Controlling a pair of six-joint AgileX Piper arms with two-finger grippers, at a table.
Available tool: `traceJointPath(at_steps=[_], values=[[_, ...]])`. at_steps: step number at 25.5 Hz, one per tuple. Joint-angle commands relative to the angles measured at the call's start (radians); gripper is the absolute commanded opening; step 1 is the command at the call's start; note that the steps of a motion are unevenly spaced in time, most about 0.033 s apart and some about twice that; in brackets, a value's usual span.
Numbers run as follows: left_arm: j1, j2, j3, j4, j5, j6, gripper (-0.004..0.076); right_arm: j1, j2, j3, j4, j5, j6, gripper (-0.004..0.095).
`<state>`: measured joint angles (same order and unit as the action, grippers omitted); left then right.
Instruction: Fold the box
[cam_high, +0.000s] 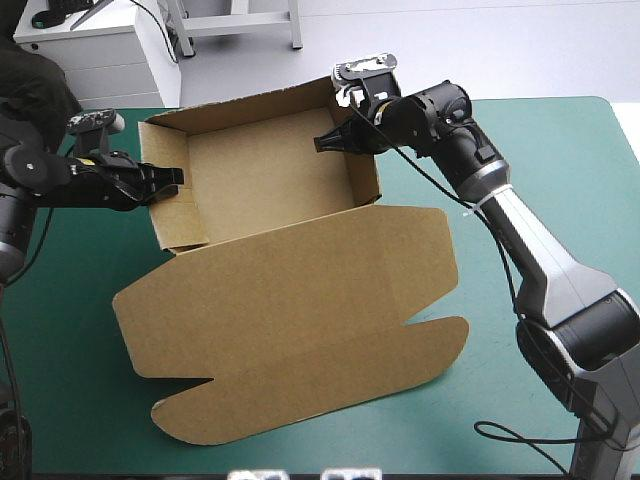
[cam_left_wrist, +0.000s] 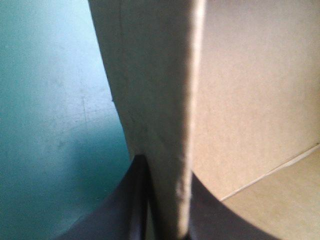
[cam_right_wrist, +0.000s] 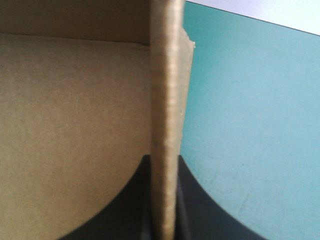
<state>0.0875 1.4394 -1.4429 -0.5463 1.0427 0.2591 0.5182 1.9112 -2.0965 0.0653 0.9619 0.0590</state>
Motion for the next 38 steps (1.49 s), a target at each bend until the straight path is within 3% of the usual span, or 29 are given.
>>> traceJointPath(at_steps=[1, 5, 8, 12, 23, 38], values=[[-0.141, -0.039, -0.03, 0.085, -0.113, -0.083, -0.0008, -0.002, -0.061, -0.033, -0.007, 0.041, -0.013, -0.0003], [-0.312, -0.039, -0.03, 0.391, -0.222, -0.29, -0.0008, -0.002, -0.061, -0.033, -0.022, 0.134, -0.013, -0.0003], [-0.367, -0.034, -0.03, 0.491, -0.257, -0.391, -0.0008, -0.002, -0.061, -0.033, -0.015, 0.179, 0.002, -0.0003], [-0.377, 0.025, -0.03, 0.474, -0.185, -0.431, -0.0008, -0.002, -0.057, -0.031, -0.015, 0.286, 0.015, -0.0004], [-0.425, 0.137, -0.123, 0.492, -0.08, -0.43, -0.0008, -0.002, -0.074, 0.21, -0.013, 0.286, 0.065, -0.0004], [-0.433, 0.328, -0.231, 0.499, 0.023, -0.426, -0.0008, -0.002, -0.074, 0.263, -0.051, 0.252, 0.152, -0.0004]])
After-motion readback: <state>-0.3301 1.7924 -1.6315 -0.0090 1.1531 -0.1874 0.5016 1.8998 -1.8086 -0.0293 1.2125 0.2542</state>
